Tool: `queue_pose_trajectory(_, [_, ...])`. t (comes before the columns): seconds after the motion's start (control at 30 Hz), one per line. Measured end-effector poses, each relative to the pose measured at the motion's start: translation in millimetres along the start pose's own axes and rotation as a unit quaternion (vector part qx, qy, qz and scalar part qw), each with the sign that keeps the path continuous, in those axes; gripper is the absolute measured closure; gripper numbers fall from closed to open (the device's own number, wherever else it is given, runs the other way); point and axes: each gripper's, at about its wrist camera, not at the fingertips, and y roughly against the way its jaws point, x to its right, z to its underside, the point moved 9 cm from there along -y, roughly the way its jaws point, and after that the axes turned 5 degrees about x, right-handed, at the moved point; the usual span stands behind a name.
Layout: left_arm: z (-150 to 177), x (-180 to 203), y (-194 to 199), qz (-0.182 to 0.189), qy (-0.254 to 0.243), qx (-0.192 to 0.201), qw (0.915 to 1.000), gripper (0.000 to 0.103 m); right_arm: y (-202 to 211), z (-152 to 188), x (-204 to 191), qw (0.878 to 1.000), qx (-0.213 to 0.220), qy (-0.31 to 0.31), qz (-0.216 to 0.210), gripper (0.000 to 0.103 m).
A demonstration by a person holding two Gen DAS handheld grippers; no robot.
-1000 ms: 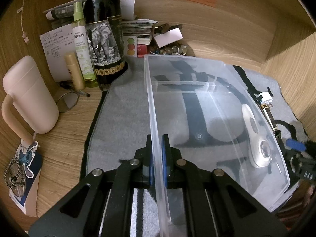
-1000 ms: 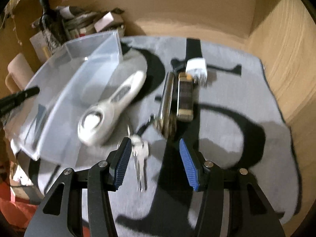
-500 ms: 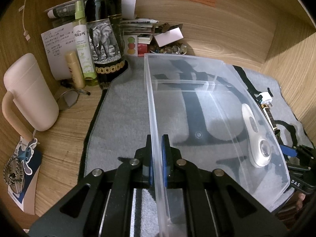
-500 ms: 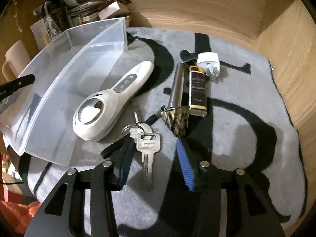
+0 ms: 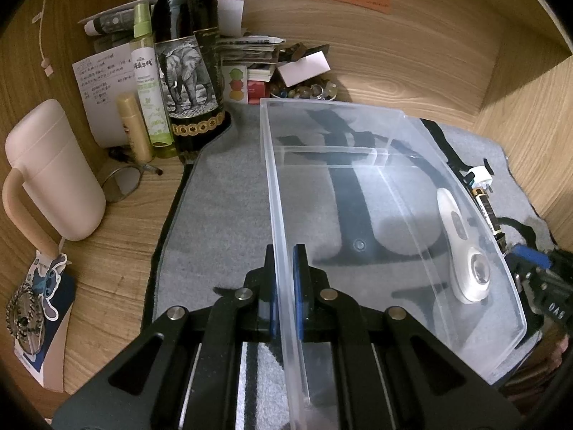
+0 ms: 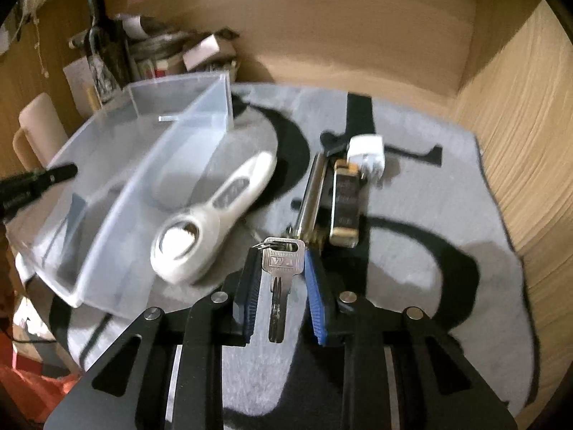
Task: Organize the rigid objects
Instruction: 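Carry the keys over the clear box and open the right tool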
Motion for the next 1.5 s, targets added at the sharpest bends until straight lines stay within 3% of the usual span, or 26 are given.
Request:
queue_pose_trajectory(0.6, [-1,0,-2,0.011,0.010,0.003,0.9999,0.096,37,-103,-40,0.991,0.126,0.027,-0.039,0.081])
queue_pose_trajectory(0.83, [-1,1,-2,0.015,0.010,0.005,0.9998,0.096,42,-130,-69,0.985,0.150,0.056,-0.063,0.081])
queue_pose_trajectory(1.07, [-1,-1,-3,0.022,0.013,0.006,0.9997,0.096,19,-134,-102,0.984,0.126,0.088,-0.094,0.081])
queue_pose_trajectory(1.5, [-1,-1,-3,0.028,0.016,0.008,0.9994,0.096,-49,-107,-155,0.980,0.013,0.150,-0.129,0.081])
